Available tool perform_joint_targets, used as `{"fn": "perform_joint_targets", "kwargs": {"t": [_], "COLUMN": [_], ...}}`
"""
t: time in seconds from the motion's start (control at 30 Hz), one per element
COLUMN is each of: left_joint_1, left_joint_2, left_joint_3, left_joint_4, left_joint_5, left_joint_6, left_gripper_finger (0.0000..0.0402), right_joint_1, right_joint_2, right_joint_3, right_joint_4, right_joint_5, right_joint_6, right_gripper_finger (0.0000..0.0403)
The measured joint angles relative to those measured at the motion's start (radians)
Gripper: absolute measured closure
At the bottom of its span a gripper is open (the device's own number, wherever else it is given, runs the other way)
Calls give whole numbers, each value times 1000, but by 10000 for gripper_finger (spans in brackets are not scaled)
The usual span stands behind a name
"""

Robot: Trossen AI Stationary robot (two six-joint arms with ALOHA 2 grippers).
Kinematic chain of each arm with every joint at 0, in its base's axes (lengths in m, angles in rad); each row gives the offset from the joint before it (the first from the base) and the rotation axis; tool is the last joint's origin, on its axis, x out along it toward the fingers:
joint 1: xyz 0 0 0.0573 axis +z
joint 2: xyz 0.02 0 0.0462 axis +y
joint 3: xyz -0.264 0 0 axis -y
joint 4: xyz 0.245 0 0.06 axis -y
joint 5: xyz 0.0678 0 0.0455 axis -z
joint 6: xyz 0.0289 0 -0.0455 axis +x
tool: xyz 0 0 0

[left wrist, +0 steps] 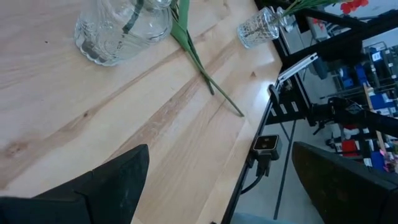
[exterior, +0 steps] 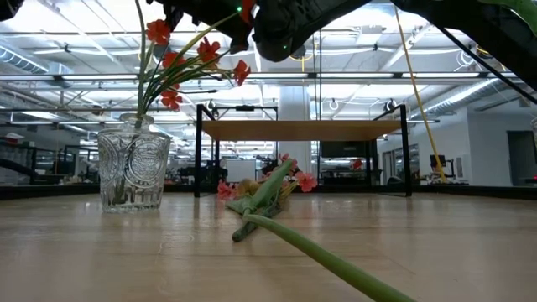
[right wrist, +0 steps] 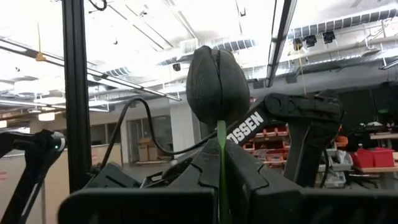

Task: Pick and place flowers into a vace then onto a shelf
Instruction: Put the black flower into the left transparent vase

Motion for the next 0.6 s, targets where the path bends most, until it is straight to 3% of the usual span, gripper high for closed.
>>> {"fn": "perform_joint_targets", "kwargs": {"t": [0.6], "left_joint_1": [0], "left_joint_2": [0], "left_joint_3": [0], "left_joint_4": [-27], "left_joint_5": [3], "left_joint_6": [0], "left_gripper_finger": [2], "right_joint_1": [-7], "right_joint_2": [0], "right_joint_3": [0], "right_joint_4": [-1], "right_joint_5": [0], "right_joint_6": [-76], "right_gripper_finger": [403]}}
